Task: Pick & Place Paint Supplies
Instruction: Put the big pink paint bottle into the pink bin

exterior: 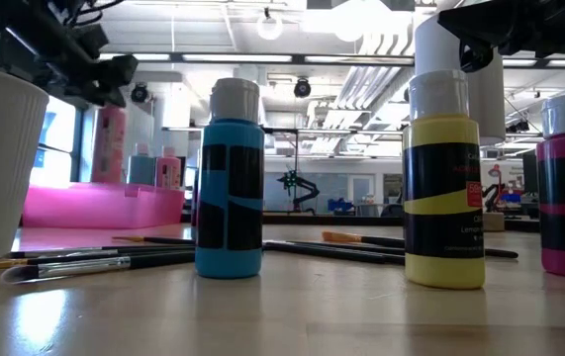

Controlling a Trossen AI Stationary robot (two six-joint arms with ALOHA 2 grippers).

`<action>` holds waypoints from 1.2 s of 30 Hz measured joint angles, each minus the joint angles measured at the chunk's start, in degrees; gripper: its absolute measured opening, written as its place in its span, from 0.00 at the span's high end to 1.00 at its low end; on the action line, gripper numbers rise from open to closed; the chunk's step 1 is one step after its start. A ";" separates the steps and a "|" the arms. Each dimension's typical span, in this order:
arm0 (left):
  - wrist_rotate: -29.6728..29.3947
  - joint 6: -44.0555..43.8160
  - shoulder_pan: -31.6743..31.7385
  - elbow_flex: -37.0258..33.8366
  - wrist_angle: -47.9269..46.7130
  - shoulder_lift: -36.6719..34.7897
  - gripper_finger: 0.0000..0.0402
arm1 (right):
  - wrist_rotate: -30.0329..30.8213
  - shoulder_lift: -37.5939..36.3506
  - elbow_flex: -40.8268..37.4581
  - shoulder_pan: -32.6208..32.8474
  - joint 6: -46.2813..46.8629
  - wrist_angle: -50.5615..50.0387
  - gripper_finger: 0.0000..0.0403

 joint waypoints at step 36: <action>-9.46 -11.90 0.04 -6.68 10.11 15.49 0.70 | 0.20 0.00 0.00 0.00 -0.05 0.00 0.99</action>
